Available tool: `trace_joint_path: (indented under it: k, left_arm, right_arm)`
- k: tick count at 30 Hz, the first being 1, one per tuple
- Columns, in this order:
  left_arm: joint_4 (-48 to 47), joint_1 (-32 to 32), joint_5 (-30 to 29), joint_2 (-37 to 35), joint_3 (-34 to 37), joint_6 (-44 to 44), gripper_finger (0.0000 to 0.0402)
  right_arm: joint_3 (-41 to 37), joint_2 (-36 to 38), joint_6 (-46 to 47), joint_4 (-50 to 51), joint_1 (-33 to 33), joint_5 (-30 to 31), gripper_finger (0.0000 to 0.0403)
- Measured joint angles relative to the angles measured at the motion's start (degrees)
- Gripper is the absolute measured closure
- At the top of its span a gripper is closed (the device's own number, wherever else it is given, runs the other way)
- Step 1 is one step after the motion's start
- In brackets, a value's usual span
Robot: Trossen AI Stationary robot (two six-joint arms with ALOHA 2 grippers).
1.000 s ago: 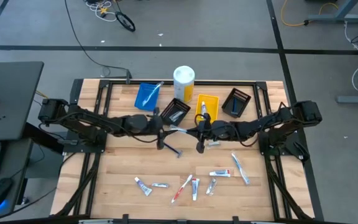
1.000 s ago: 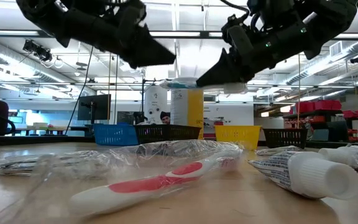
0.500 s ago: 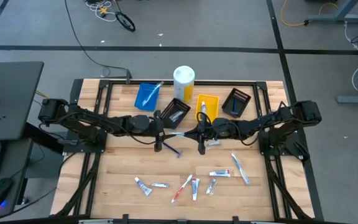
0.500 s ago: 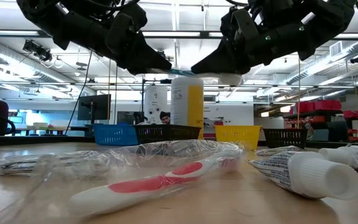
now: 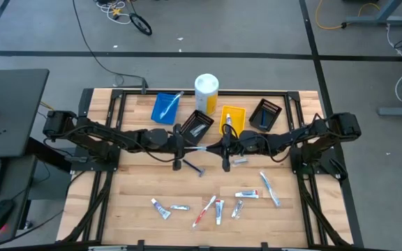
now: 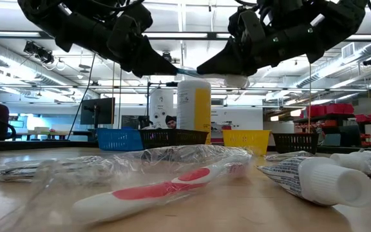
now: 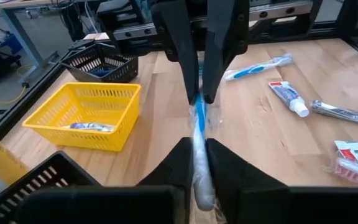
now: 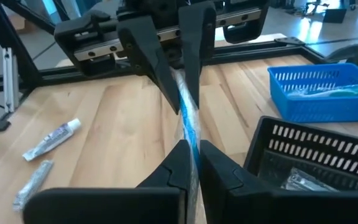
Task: Pick & Place Travel size toiletries
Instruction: Put the blue toothbrush into the blue bin
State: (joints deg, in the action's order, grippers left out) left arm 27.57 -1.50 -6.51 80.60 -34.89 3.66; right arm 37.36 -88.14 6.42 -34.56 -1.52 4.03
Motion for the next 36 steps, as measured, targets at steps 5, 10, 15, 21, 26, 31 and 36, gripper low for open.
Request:
trace_joint_path:
  k: [5,10,15,21,26,31,36]
  left_arm:
    - [-0.63,0.0,1.16,0.0,-0.06,-0.24,0.0369]
    - [-3.76,-0.04,0.74,0.0,-0.02,-0.33,0.0359]
    - [-7.54,-0.01,-4.57,0.0,-0.02,-1.94,0.0368]
    - [-10.91,0.0,-21.91,-0.76,-0.02,0.33,0.0364]
    - [-12.57,0.07,-30.96,-4.03,-0.01,3.1,0.0368]
    - [-27.55,0.17,-40.13,-9.53,-0.02,-5.63,0.0368]
    - [-43.81,0.22,-46.1,-13.84,0.02,-20.45,0.0366]
  right_arm:
    - [0.0,-0.02,-0.97,0.67,0.05,-0.17,0.0357]
    - [-0.04,-0.02,-0.36,1.37,0.11,-0.81,0.0324]
    - [-0.04,-0.02,-0.27,1.4,0.11,3.53,0.0316]
    - [-0.04,-0.03,0.03,1.16,-0.1,3.8,0.0316]
    - [-0.04,-0.03,2.26,1.64,-0.11,2.92,0.0315]
    - [-0.04,-0.04,2.17,2.28,-0.11,2.93,0.0315]
    - [-0.04,-0.04,2.14,2.61,0.07,3.47,0.0315]
